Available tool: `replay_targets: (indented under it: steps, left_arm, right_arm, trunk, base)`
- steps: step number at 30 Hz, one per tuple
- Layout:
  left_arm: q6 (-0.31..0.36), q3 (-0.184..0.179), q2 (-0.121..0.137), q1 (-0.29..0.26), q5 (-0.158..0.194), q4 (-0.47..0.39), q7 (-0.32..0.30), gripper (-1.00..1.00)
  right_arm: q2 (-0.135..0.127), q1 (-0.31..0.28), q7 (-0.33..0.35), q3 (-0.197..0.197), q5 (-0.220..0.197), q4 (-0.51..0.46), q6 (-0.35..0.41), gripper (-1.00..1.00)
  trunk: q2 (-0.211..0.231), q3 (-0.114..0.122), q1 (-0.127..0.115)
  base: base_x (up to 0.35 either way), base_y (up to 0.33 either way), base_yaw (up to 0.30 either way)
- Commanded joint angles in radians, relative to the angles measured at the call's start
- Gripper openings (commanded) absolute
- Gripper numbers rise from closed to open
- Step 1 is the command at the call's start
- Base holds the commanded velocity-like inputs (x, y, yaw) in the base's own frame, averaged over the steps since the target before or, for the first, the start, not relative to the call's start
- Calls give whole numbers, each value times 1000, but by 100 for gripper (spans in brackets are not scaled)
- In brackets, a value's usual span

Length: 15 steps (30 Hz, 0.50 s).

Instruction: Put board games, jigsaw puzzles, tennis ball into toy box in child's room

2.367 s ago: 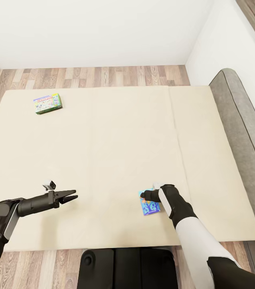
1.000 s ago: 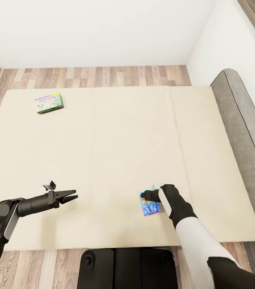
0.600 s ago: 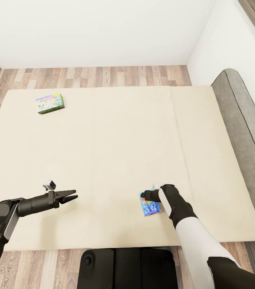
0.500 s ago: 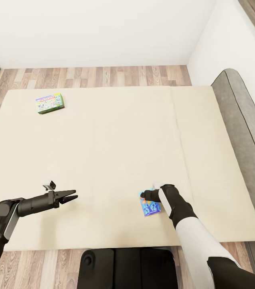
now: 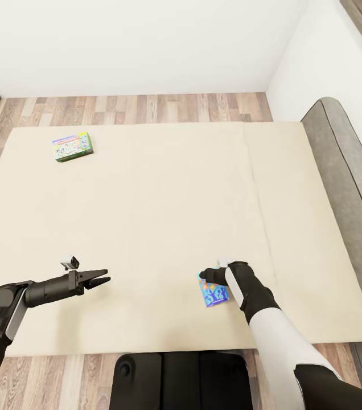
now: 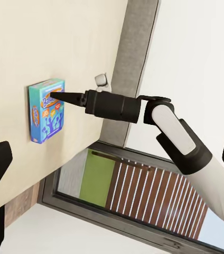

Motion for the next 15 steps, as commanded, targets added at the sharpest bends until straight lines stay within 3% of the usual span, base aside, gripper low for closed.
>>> replay_targets:
  steps: [1, 15]
  left_arm:
    - [11, 0, 0, 0, 1, 0, -3, 100]
    - [11, 0, 0, 0, 1, 0, -3, 100]
  right_arm:
    - [1, 0, 1, -5, -2, -1, 4, 100]
    - [1, 0, 1, -5, -2, -1, 4, 100]
  trunk:
    - [-2, -1, 1]
    - [-2, -1, 1]
  base:
    - [0, 7, 0]
    - [0, 1, 0]
